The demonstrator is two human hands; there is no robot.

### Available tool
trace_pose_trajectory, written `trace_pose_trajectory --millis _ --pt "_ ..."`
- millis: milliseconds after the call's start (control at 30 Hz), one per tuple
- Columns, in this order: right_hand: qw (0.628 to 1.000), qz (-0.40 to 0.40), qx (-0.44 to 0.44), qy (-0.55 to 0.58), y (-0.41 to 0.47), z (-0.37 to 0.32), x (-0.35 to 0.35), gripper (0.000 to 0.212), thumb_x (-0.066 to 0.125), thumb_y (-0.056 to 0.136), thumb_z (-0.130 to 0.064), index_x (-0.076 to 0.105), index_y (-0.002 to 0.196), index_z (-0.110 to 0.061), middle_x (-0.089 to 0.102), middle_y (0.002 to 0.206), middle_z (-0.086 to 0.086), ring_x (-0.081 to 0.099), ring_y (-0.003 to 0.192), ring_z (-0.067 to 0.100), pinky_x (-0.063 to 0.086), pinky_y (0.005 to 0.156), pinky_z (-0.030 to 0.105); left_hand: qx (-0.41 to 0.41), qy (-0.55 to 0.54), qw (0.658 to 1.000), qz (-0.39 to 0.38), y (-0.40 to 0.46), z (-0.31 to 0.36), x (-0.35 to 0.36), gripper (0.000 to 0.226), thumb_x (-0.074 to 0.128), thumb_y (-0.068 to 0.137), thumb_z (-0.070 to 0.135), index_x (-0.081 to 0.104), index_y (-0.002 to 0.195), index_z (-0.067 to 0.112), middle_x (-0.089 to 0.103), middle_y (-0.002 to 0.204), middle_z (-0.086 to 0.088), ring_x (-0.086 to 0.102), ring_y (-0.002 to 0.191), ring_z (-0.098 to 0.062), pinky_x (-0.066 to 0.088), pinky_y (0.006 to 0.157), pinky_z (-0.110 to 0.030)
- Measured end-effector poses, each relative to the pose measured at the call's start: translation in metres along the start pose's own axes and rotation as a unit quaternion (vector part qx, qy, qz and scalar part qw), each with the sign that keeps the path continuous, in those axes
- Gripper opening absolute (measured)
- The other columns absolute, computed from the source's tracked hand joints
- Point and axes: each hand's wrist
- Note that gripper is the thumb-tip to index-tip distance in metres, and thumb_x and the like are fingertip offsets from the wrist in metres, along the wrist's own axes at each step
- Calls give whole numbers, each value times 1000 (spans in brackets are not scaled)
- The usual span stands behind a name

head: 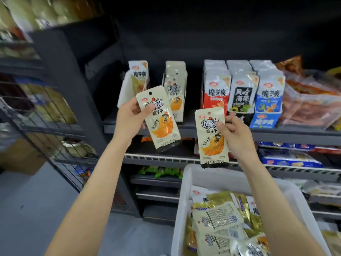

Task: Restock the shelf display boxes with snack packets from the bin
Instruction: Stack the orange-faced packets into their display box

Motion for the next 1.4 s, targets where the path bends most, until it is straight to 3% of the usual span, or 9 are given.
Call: trace_pose_trajectory --millis 300,400,533,767,867,967,1100,1200,1400 --pt "993 92 -37 66 35 -35 25 14 53 96 -23 51 103 -11 68 99 11 64 98 27 49 91 52 133 -15 990 53 50 19 15 8 62 91 16 62 98 19 66 92 14 64 81 5 53 62 -17" --pt "987 122 -38 102 41 -40 28 3 50 98 -20 52 99 -22 68 98 5 64 99 24 49 93 50 151 -7 987 60 65 16 27 4 64 89 17 63 93 14 61 82 23 62 76 9 53 65 -19" --pt "982 144 -45 117 49 -46 31 12 48 98 -19 50 93 -29 68 97 1 65 97 19 52 90 49 140 1 989 43 84 -1 34 10 63 90 23 63 98 17 65 90 18 64 83 4 57 73 -32" --pt "971 177 -86 135 67 -60 38 12 46 99 -18 47 92 -28 68 96 -5 67 89 8 56 69 26 131 22 991 1 105 -8 33 13 63 90 24 62 102 19 67 98 12 66 91 -2 58 76 -33" --pt "965 196 -104 140 80 -62 43 5 44 100 -15 44 98 -20 67 96 -3 66 91 10 54 72 27 105 119 983 -90 111 -16 37 29 64 89 23 57 115 14 68 106 3 65 93 -9 56 78 -33" --pt "968 185 -97 139 96 -61 51 3 41 99 -10 40 102 -11 65 97 9 62 87 13 52 72 31 97 210 969 -90 110 -23 43 43 62 88 9 44 128 10 65 115 -7 62 104 -20 52 83 -31" --pt "977 145 -97 123 109 -61 68 9 38 100 -6 42 101 -14 63 99 9 62 90 14 52 70 25 97 380 917 -70 109 -23 47 77 70 82 16 25 145 10 38 144 -14 28 134 -31 27 108 -38" --pt "984 124 -99 82 118 -62 82 12 38 100 -7 43 99 -18 65 103 8 64 94 17 54 76 35 42 336 934 -109 110 -26 46 93 69 84 24 6 151 11 15 155 -13 10 143 -30 17 113 -38" --pt "986 110 -120 35 136 -70 97 10 42 99 -10 44 102 -19 65 107 10 63 99 19 54 83 41 13 150 978 -142 101 -39 39 74 57 90 9 15 151 16 28 154 -2 26 142 -17 29 113 -35"
Point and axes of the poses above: each hand's wrist, its own y-axis towards the middle knuckle, its own x-axis out of the palm, z = x × y
